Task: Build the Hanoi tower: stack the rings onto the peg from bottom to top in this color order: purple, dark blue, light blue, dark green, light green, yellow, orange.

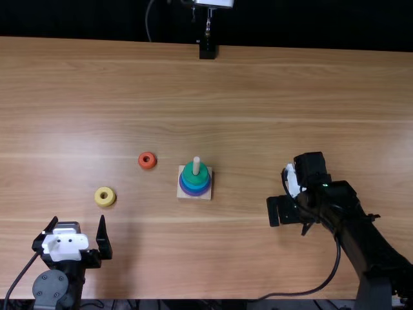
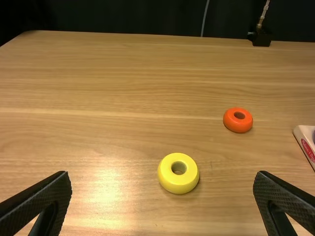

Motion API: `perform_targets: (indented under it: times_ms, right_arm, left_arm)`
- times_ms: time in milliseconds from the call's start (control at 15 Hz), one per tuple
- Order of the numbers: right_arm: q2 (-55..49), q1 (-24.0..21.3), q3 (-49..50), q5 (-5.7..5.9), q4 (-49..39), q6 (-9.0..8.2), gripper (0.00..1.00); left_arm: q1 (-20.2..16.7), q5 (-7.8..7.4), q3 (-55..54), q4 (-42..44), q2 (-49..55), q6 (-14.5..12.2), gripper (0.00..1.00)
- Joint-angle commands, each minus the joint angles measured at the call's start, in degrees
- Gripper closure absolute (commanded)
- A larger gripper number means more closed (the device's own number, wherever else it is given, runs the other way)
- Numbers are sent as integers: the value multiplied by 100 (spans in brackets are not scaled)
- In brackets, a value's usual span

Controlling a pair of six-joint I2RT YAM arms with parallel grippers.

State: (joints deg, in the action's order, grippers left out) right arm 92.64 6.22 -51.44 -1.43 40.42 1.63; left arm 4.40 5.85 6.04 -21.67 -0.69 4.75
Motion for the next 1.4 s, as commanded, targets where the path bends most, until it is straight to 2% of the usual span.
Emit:
perform_targets:
  times_ms: [0,333,467,667,867,933,1000,1133,1333]
  right_arm:
    - [44,-86,-59,48,-7,27,0]
    - [70,-68,-121,38,-7,-15,0]
    - [61,-59,-112,48,-18,-5,43]
    - [70,-51,-59,59,-7,16,70]
    - [70,-33,-33,59,14,16,87]
    - [61,-33,-42,48,14,16,97]
    - [61,-33,-68,38,14,16,100]
    - [26,-33,-129,-15,3,6,100]
    - [8,-15,-481,-15,3,-26,100]
  left_arm:
    - [-1,48,-604,-480,69,-1,0]
    - [-1,48,-604,-480,69,-1,0]
    - [-1,48,-604,-491,69,-1,0]
    - [-1,48,-604,-491,69,-1,0]
    - [-1,48,-604,-480,69,-1,0]
    - [-1,48,-604,-480,69,-1,0]
    - [-1,48,-604,-480,69,-1,0]
    - [-1,48,-604,-491,69,-1,0]
    - [-1,48,-604,-491,69,-1,0]
